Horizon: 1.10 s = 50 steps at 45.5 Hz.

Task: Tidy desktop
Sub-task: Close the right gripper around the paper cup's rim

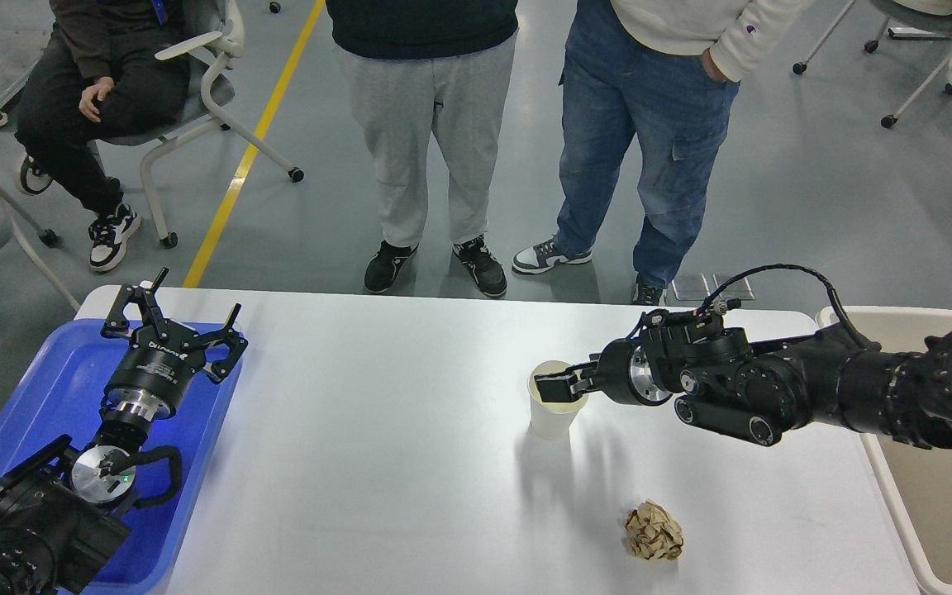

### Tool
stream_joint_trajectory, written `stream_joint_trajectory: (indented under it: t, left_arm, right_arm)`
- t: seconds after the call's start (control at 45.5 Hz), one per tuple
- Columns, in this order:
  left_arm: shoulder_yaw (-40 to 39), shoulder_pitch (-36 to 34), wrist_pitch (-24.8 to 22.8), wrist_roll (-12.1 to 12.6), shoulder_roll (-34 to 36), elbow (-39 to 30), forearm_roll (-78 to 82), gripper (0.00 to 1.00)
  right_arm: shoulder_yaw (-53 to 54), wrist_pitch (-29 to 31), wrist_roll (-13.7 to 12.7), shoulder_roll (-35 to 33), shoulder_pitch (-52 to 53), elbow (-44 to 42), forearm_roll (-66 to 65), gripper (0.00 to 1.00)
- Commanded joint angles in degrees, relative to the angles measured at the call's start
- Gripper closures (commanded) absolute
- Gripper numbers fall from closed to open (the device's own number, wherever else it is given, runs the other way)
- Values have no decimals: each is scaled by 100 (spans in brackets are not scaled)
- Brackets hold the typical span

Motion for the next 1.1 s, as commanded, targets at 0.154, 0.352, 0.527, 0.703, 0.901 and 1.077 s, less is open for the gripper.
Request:
stream_joint_trajectory:
  t: [0.154,0.352,0.527,0.703,0.901,1.077]
  left_arm:
    - [0,0,0,0,-5,0,0,0]
    - [0,0,0,0,4,0,0,0]
    - [0,0,0,0,4,0,0,0]
    - [0,0,0,0,4,0,0,0]
    - [0,0,0,0,-5,0,0,0]
    - [0,0,0,9,4,0,0,0]
  right_arm:
    - [-58,-117,8,170,-178,-270,-9,7]
    - [-93,-99,8,161,-169,-270,-35,61]
    - [-198,-91,8,152,-117,-270,-88,100]
    - [-260,-56,34,135,-99,-261,-79,100]
    - [-269,-55,34,152,-99,-261,-88,100]
    - [-269,-55,43,144,-82,-261,-79,100]
